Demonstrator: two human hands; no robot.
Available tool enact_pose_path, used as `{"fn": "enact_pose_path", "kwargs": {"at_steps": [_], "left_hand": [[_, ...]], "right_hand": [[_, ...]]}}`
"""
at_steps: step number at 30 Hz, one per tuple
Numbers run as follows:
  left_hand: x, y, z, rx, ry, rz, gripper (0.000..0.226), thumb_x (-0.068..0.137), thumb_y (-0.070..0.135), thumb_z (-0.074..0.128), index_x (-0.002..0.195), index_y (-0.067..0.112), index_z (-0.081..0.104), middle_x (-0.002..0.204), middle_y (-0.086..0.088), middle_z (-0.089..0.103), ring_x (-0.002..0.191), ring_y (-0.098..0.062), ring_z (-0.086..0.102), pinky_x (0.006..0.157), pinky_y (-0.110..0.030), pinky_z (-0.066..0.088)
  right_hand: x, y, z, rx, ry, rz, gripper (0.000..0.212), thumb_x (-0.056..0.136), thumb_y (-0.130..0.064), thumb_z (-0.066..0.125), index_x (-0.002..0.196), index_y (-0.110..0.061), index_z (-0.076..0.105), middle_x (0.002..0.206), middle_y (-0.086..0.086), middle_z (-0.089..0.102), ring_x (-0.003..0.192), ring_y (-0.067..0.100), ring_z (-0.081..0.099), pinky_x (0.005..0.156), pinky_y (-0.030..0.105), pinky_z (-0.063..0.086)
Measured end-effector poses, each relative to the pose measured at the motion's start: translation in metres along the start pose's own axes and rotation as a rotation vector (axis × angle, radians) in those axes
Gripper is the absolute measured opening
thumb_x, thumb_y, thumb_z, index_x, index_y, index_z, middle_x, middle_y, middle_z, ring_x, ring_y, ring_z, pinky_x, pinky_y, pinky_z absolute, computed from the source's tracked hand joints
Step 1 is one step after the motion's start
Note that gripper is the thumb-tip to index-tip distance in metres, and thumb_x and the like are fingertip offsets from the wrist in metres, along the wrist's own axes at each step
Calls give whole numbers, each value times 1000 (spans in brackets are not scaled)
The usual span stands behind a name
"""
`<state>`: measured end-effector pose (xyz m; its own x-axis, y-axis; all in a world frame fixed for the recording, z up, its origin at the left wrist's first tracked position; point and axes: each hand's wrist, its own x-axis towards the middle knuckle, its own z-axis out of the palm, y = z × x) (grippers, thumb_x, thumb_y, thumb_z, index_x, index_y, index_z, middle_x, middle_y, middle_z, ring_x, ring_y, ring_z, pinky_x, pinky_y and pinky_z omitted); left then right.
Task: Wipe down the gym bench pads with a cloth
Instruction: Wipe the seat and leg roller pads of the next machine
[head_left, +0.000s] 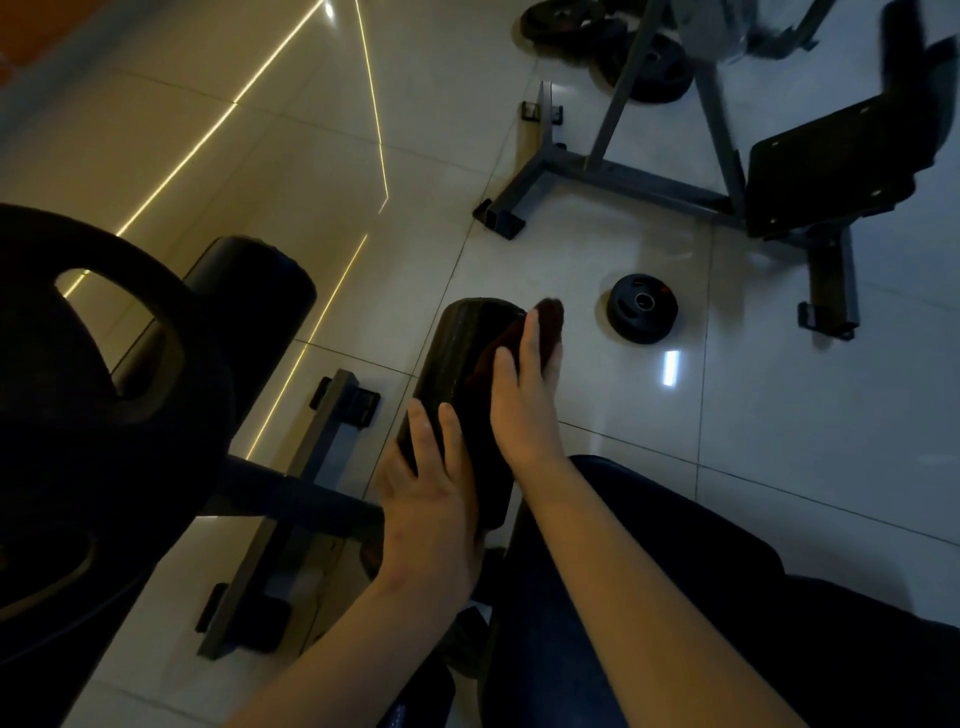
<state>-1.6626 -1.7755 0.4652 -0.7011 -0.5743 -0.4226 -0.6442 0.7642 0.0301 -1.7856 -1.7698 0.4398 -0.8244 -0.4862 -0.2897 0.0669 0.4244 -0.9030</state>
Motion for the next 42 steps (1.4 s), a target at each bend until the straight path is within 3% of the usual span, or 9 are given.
{"fn": "enact_pose_path", "kwargs": {"at_steps": [9, 12, 16, 21, 30, 34, 36, 39, 42], "left_hand": [[-1, 4, 3, -21, 67, -48, 123, 84, 51, 62, 136, 6, -39, 150, -25, -24, 134, -40, 21, 111, -45, 28], [-1, 6, -1, -50, 49, -48, 123, 82, 51, 65, 139, 9, -36, 152, -22, -24, 138, -42, 17, 113, -47, 24], [-4, 3, -14, -170, -44, -29, 128, 79, 53, 70, 144, 18, -34, 153, -18, -30, 145, -44, 0, 117, -58, 7], [-27, 8, -70, -294, 150, 133, 114, 86, 31, 69, 145, 36, -29, 156, -13, -26, 147, -37, -3, 118, -59, 3], [-97, 31, -209, -257, 486, 481, 88, 78, 27, 76, 149, 26, 24, 155, -4, 22, 142, -25, 24, 120, -44, 11], [-132, 55, -290, -197, 638, 592, 60, 79, 37, 74, 131, 28, 47, 149, 0, 32, 140, -19, 28, 120, -42, 5], [-148, 68, -326, -193, 736, 659, 40, 80, 32, 73, 116, 24, 57, 143, -1, 39, 133, -18, 35, 118, -45, 18], [-176, 96, -388, -225, 799, 719, 15, 85, 30, 58, 93, 18, 60, 125, 0, 51, 114, -13, 50, 97, -32, 44], [-200, 125, -447, -319, 884, 784, 21, 86, 34, 45, 89, 18, 58, 95, 8, 54, 89, -4, 52, 78, -15, 43]], "right_hand": [[7, -10, -8, -18, 210, -64, 40, 103, -23, 39, 143, -24, 39, 146, 1, 42, 131, 16, 44, 92, 17, 32], [-3, -12, -22, -74, 258, -42, 34, 100, -14, 43, 134, -20, 48, 130, 1, 56, 118, 16, 54, 90, 21, 45], [-17, -17, -52, -121, 87, -81, 35, 96, -1, 45, 128, -13, 54, 121, 1, 56, 105, 11, 52, 70, 2, 40], [-38, -58, -99, -69, -299, -95, 30, 94, -2, 50, 116, -21, 58, 115, 8, 60, 95, 25, 65, 74, 40, 60], [-87, -199, -196, 43, -551, -23, 24, 91, -16, 64, 110, -10, 52, 99, 17, 63, 80, 27, 68, 62, 37, 59], [-107, -267, -259, 44, -643, -68, 30, 86, -18, 71, 110, -11, 54, 108, 21, 63, 90, 34, 68, 68, 39, 57], [-118, -296, -283, 58, -670, -87, 33, 86, -19, 70, 114, -11, 55, 111, 22, 63, 92, 35, 68, 72, 41, 56], [-142, -344, -323, 46, -693, -156, 40, 87, -28, 67, 120, -8, 58, 112, 23, 65, 97, 37, 67, 84, 50, 55], [-168, -389, -365, 187, -637, -159, 50, 87, -44, 62, 123, -9, 60, 107, 17, 70, 96, 29, 69, 85, 41, 55]]}}
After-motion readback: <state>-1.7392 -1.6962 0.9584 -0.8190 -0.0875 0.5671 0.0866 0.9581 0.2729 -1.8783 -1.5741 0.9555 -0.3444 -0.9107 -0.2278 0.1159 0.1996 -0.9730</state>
